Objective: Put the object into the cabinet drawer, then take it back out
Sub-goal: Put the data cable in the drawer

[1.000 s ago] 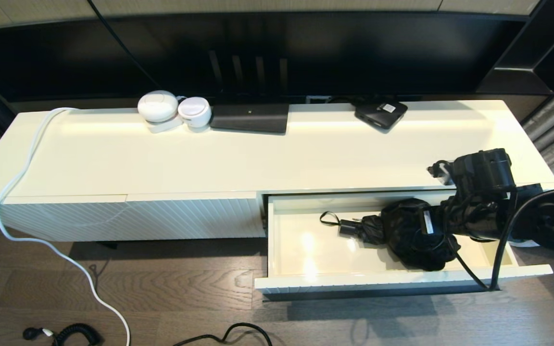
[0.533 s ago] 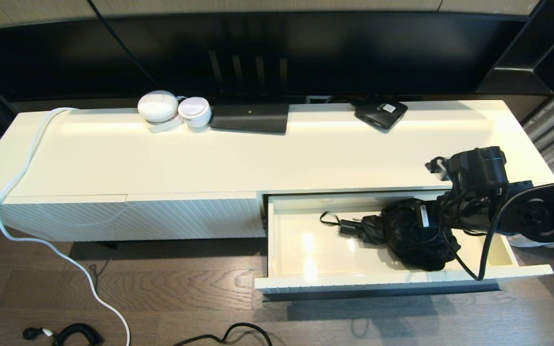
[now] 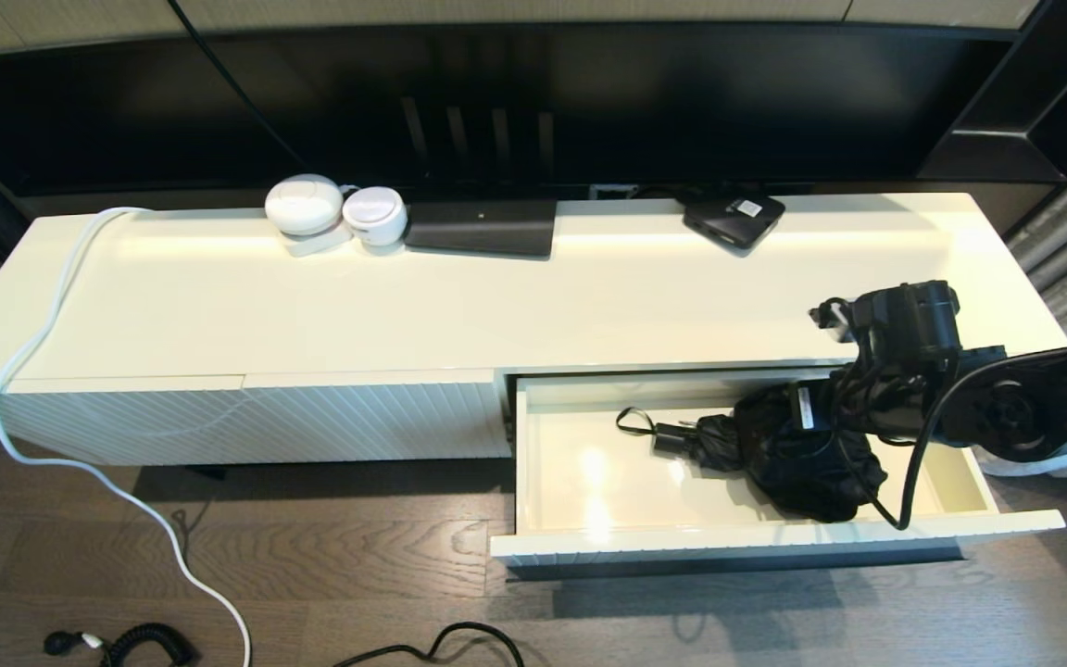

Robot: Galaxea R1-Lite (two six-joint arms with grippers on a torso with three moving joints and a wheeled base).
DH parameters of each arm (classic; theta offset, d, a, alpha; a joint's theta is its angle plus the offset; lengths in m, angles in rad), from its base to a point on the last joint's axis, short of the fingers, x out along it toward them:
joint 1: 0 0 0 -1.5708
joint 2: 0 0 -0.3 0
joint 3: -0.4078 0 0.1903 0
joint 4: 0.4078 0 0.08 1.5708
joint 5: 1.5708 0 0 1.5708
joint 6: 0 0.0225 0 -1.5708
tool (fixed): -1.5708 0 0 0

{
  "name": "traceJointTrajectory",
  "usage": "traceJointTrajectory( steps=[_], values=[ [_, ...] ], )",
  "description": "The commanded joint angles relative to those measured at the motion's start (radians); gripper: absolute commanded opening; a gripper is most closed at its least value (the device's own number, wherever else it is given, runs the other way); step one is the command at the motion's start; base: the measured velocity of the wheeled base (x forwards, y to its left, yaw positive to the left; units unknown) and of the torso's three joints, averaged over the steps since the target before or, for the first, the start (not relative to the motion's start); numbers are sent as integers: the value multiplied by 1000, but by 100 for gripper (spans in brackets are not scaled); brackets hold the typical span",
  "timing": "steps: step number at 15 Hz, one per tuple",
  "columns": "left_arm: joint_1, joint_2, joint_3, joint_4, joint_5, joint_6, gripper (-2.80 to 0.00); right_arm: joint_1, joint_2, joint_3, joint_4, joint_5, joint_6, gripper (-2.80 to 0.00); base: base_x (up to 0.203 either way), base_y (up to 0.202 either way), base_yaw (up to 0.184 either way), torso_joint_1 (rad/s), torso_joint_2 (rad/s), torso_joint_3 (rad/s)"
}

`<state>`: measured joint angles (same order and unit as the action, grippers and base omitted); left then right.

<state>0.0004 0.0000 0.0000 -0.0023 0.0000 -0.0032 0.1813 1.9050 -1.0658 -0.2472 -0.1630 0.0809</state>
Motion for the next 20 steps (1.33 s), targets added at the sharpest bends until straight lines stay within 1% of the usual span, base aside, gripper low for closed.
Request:
traceJointTrajectory(
  steps=[1,8,9,15,20],
  values=[
    [1,0,0,-1,0,0,-280,1,8,4,-3,-1,0,-280,0,0,0,0,0,0],
    [0,0,0,-1,0,0,-280,0,-29,9,2,-1,-3,-280,0,0,0,0,0,0],
    [0,0,0,-1,0,0,-280,0,-30,3,3,-3,-3,0,0,0,0,0,0,0],
    [0,0,0,-1,0,0,-280,0,-32,3,-3,-3,-6,0,0,0,0,0,0,0],
    [0,0,1,-1,0,0,-280,2,-148,2,12,-1,-11,0,0,0,0,0,0,0]
  ],
)
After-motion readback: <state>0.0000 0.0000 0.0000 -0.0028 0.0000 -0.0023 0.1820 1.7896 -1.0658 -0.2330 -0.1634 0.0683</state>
